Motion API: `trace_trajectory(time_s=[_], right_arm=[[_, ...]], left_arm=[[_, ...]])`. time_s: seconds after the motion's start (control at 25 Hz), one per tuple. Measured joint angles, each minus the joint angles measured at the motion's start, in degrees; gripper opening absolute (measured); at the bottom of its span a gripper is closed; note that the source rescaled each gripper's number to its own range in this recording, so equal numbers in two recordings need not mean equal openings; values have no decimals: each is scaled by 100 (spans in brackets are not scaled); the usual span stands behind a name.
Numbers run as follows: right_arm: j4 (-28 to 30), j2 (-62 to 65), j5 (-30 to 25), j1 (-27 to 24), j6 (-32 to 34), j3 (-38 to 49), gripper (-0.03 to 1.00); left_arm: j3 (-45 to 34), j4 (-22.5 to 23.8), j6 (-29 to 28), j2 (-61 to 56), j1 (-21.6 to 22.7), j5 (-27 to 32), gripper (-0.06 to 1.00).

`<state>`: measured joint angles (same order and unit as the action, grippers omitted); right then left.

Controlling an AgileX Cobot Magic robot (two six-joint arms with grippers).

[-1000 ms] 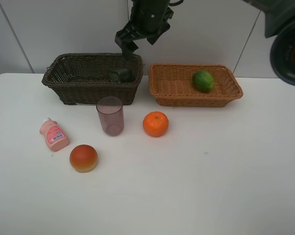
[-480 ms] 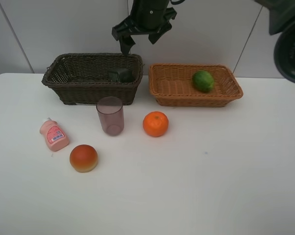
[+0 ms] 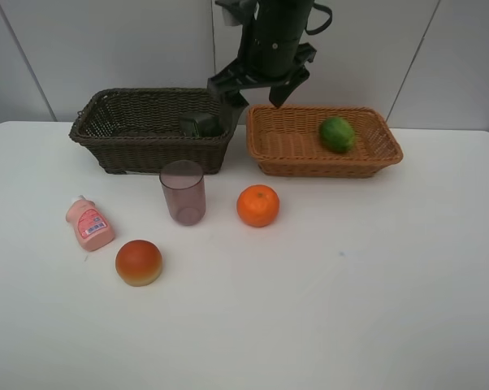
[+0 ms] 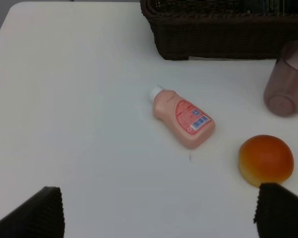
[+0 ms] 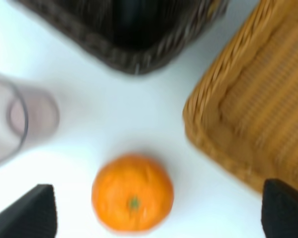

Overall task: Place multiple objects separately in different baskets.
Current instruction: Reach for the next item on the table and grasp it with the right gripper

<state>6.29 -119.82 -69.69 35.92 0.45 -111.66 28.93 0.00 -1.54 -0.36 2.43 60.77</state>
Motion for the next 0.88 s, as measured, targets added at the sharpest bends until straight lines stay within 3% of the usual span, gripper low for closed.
trace_trajectory(time_s=[0.32,0.56,0.88], right_arm=[[-330,371,776,58,108,1459,83],[-442,371,1067,63,152,1566,83],[-431,30,1058,63,247,1582,83]], left_arm=[[0,0,0,0,0,0,100],[0,0,0,0,0,0,100],[0,0,0,0,0,0,100]])
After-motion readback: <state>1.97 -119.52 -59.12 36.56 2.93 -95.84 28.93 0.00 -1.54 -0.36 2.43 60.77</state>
